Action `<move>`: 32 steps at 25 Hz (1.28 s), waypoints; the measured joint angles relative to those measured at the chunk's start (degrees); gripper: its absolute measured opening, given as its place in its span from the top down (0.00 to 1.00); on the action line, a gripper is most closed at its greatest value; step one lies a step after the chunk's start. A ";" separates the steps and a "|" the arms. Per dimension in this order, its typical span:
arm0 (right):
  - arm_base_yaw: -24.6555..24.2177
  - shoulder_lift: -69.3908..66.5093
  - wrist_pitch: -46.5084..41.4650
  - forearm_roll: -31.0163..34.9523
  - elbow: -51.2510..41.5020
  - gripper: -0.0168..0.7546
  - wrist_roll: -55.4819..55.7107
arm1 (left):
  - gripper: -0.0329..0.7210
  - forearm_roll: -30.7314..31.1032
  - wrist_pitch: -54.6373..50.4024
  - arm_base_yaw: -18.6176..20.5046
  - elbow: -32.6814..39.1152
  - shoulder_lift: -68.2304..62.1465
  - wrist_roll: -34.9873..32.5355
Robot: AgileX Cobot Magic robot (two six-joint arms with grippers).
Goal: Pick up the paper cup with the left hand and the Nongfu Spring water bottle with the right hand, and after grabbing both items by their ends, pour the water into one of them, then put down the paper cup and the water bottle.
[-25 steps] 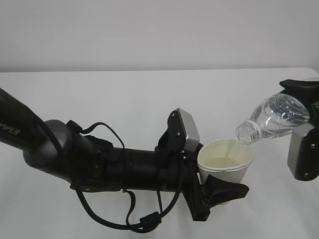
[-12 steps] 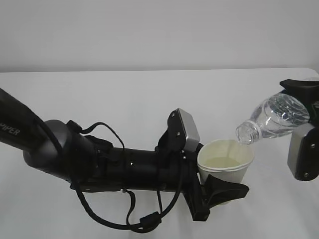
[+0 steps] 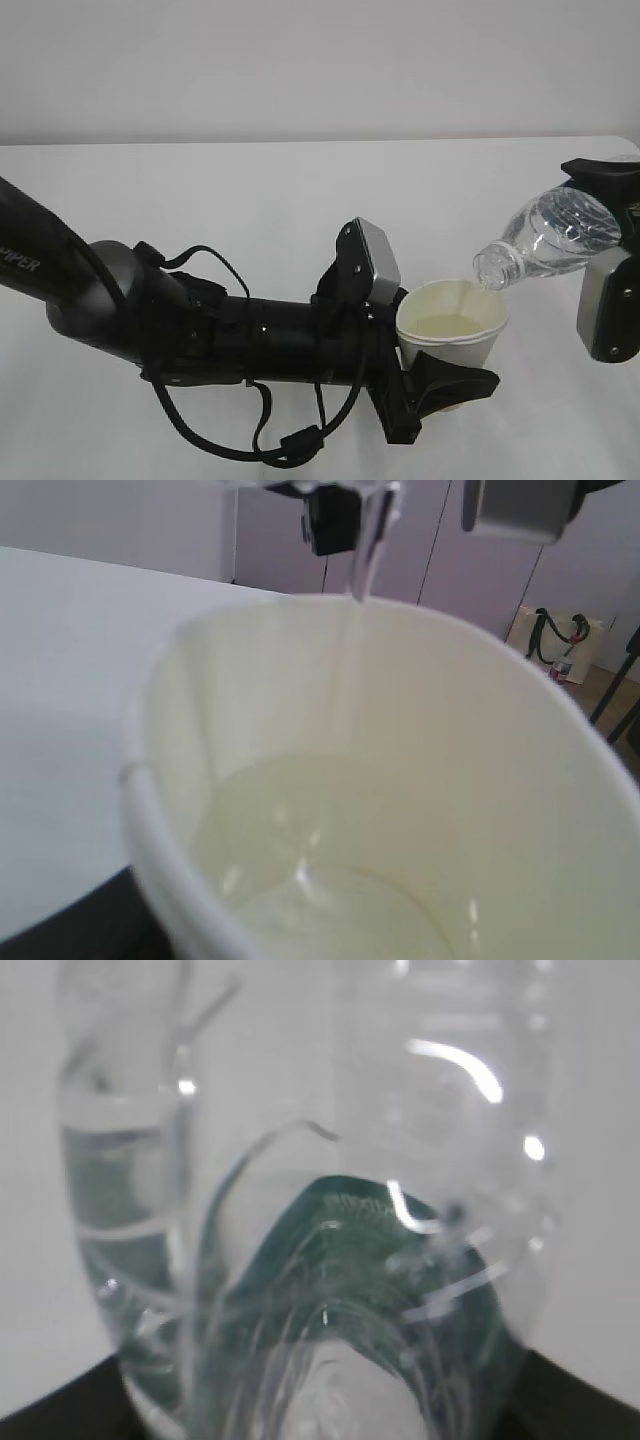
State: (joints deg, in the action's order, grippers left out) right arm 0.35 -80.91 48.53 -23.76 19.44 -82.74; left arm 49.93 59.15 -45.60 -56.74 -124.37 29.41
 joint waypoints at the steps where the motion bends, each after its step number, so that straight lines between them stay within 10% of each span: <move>1: 0.00 0.00 0.00 0.00 0.00 0.42 0.00 | 0.37 0.00 0.00 0.00 0.00 0.00 0.00; 32: 0.00 0.00 0.00 0.00 0.00 0.42 -0.19 | 0.37 0.30 0.00 0.00 0.00 0.00 0.00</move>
State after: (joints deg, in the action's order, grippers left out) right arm 0.35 -80.91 48.53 -23.76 19.44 -82.94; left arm 50.23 59.15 -45.60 -56.74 -124.37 29.41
